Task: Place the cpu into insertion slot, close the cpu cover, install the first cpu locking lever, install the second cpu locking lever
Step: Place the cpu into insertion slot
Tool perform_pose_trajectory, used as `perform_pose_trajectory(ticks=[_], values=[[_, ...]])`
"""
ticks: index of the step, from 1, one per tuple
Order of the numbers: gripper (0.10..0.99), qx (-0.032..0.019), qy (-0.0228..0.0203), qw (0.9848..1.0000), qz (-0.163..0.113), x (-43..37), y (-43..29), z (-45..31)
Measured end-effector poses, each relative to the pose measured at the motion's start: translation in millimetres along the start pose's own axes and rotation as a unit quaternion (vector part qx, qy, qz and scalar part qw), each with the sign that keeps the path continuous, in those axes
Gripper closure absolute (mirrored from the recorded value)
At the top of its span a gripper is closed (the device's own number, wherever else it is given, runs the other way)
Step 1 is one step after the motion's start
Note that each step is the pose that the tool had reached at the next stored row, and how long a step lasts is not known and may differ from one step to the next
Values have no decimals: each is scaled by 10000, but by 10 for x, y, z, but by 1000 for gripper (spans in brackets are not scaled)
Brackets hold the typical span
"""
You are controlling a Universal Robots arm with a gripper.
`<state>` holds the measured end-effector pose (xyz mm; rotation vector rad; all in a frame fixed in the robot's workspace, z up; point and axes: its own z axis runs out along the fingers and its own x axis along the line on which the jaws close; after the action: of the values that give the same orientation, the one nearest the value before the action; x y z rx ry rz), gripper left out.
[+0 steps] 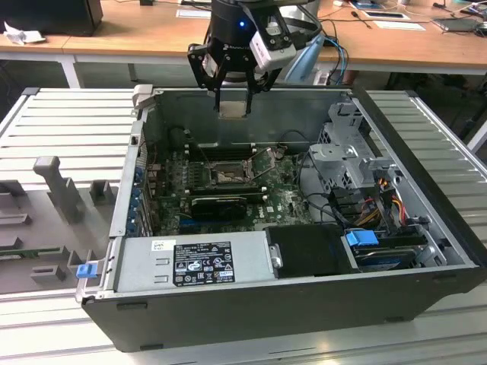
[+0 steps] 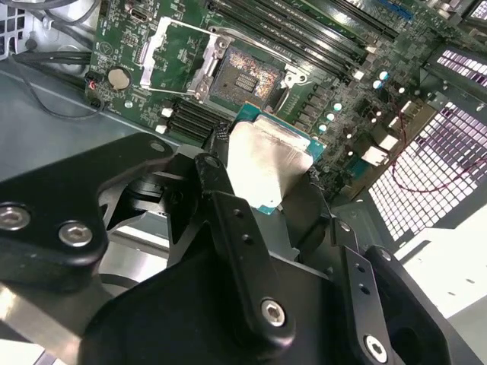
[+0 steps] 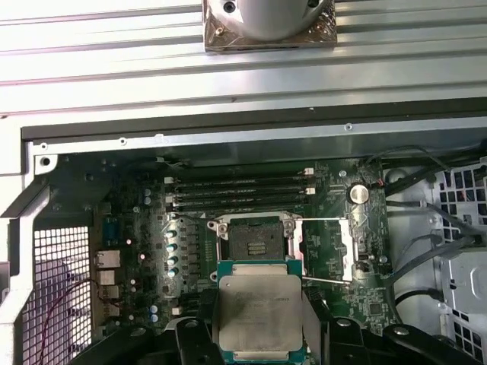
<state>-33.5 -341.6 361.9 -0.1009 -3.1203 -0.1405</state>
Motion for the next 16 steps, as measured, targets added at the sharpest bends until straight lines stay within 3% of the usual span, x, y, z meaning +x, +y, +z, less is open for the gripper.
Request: perform_pose_trajectory(ticks=[7,16], values=[[557,0,0,10000,12,0,-1,8],[557,-4,-22,9997,258,0,-2,15]])
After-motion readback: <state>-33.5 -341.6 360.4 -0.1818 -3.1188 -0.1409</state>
